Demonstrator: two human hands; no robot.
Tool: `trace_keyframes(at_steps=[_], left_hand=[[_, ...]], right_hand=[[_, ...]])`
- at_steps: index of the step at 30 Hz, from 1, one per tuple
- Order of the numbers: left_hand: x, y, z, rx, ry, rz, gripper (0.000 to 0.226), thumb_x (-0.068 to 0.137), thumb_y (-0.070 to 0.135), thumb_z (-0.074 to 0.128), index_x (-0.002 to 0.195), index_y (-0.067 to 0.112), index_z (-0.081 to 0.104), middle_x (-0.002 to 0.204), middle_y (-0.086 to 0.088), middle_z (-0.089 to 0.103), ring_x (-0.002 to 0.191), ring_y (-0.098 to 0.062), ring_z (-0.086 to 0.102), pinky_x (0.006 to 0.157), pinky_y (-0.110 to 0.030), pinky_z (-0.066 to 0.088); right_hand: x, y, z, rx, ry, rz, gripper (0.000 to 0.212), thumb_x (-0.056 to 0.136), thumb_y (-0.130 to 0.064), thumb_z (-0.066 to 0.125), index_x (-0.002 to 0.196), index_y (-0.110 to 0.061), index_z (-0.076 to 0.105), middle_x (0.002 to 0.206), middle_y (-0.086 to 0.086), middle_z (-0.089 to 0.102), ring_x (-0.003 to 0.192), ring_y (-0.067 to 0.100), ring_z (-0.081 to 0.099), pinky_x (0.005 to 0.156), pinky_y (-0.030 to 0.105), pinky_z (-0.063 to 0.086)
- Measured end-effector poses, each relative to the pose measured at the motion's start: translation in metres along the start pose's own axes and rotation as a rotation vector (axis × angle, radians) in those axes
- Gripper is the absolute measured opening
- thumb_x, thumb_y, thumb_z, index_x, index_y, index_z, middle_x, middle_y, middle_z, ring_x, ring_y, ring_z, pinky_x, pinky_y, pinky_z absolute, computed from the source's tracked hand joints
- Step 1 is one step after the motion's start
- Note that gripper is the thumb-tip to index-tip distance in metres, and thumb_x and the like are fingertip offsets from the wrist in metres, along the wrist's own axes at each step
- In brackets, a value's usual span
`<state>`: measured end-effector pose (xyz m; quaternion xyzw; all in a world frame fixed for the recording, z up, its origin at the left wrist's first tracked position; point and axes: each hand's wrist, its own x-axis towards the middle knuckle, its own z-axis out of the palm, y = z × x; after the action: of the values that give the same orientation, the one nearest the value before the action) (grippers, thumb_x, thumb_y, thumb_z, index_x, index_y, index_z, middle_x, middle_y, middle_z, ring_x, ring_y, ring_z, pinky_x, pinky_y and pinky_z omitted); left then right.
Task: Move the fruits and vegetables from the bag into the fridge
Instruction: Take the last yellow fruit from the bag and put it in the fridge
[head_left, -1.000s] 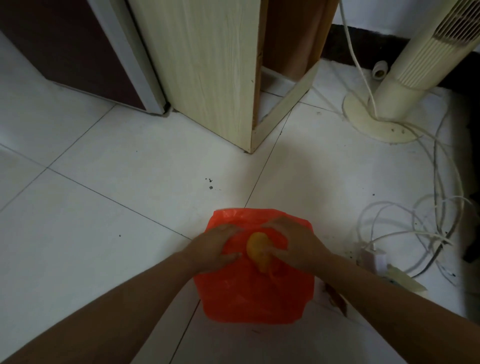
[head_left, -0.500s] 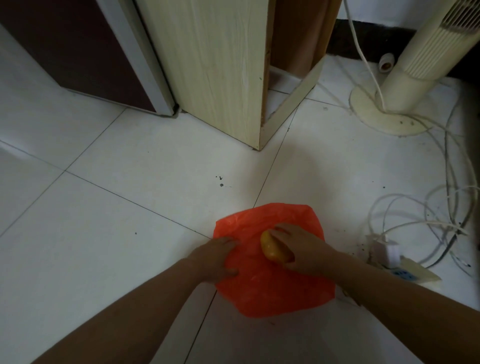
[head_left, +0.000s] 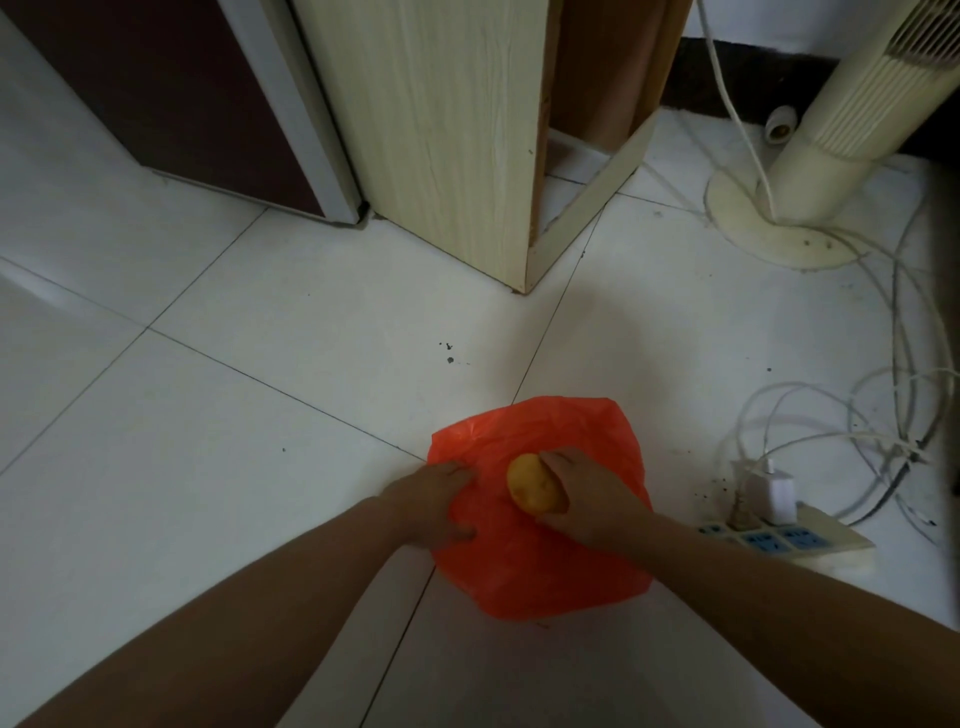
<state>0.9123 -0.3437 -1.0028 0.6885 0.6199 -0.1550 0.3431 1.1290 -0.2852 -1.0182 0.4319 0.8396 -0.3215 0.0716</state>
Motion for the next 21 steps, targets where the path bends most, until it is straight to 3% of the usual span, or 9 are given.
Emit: trace_keyframes(at_steps=[5,7,10,17,21], left_hand=[[-0.008,-0.001,-0.031,-0.05,0.056,0.067,0.083,0.074,0.057,0.054,0.144,0.017,0.031,0.147,-0.005,0.038,0.134,-0.021,0.035,0.11,-0.025,0.025],[-0.015,-0.002,-0.055,-0.068,0.075,0.066,0.081,0.073,0.061,0.048,0.141,0.017,0.037,0.141,-0.007,0.045,0.13,-0.023,0.042,0.108,-0.028,0.031],[-0.05,0.006,-0.1,-0.101,0.102,-0.015,0.068,0.087,0.05,0.054,0.143,0.02,0.032,0.147,-0.005,0.038,0.133,-0.022,0.037,0.11,-0.032,0.03],[-0.221,0.062,-0.232,-0.267,0.133,-0.113,0.066,0.089,0.052,0.049,0.145,0.024,0.028,0.151,-0.001,0.032,0.135,-0.017,0.034,0.11,-0.029,0.029],[-0.344,0.111,-0.322,-0.352,0.247,-0.171,0.063,0.089,0.051,0.049,0.144,0.025,0.031,0.149,0.0,0.034,0.133,-0.017,0.036,0.107,-0.03,0.031]], right_hand=[[-0.004,-0.004,-0.03,0.019,0.096,-0.058,0.077,0.081,-0.045,0.065,0.143,-0.015,0.029,0.145,0.005,0.036,0.131,0.018,0.035,0.107,0.025,0.025],[-0.01,-0.013,-0.06,0.047,0.146,-0.076,0.075,0.08,-0.043,0.067,0.141,-0.016,0.032,0.142,0.004,0.04,0.126,0.018,0.04,0.102,0.024,0.028],[-0.032,-0.039,-0.112,0.097,0.194,-0.023,0.071,0.078,-0.04,0.07,0.136,-0.016,0.038,0.133,0.003,0.045,0.116,0.016,0.046,0.092,0.02,0.031],[-0.151,-0.158,-0.254,0.301,0.197,0.083,0.068,0.073,-0.035,0.075,0.131,-0.018,0.046,0.124,-0.001,0.052,0.108,0.012,0.05,0.087,0.023,0.039],[-0.226,-0.247,-0.362,0.41,0.249,0.131,0.066,0.073,-0.028,0.076,0.13,-0.015,0.046,0.125,0.003,0.053,0.109,0.016,0.05,0.093,0.037,0.046]])
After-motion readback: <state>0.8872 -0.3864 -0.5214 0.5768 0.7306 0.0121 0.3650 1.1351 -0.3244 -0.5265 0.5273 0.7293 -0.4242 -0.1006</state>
